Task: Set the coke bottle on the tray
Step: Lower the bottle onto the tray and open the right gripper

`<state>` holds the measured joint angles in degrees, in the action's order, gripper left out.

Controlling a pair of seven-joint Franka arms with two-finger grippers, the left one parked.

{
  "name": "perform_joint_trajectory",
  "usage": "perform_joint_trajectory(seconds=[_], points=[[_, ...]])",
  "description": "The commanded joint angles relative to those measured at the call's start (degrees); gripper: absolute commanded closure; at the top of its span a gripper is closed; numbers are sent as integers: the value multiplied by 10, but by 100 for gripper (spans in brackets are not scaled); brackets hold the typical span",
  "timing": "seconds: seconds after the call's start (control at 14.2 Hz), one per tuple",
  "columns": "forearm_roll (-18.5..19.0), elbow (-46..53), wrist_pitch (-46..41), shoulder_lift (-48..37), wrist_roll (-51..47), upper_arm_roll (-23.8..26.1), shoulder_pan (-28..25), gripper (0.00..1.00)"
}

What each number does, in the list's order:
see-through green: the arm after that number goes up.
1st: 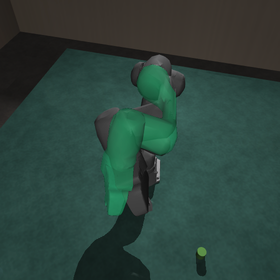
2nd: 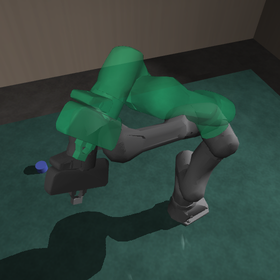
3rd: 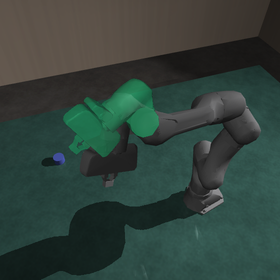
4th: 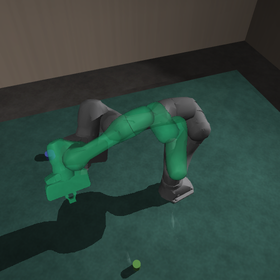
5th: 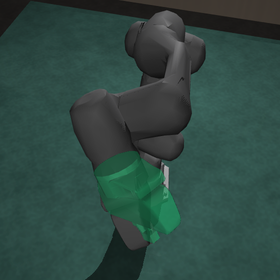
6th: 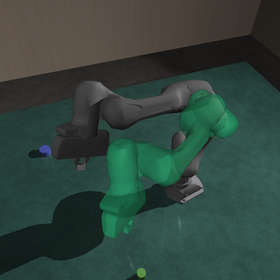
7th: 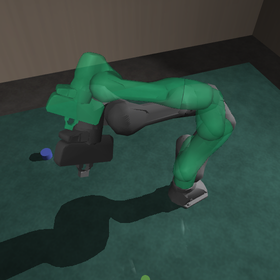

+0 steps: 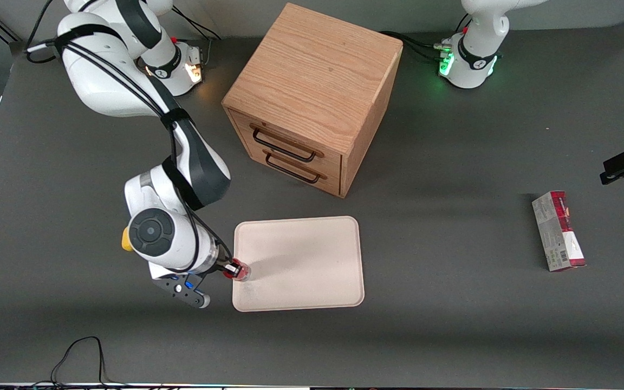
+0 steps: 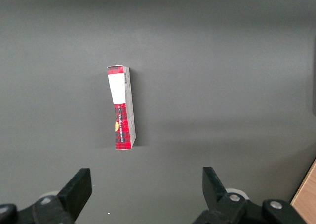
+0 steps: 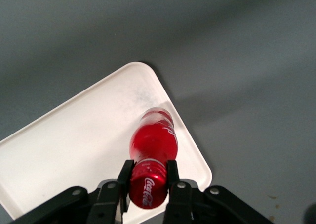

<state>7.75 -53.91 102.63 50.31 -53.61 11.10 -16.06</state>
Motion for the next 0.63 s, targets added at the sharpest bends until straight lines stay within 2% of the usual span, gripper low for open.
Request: perform_joint_trajectory(seconds=[0.0, 0.56], points=[[15, 30, 6, 19, -26, -1, -6, 100], [15, 30, 44, 32, -69, -1, -7, 100]])
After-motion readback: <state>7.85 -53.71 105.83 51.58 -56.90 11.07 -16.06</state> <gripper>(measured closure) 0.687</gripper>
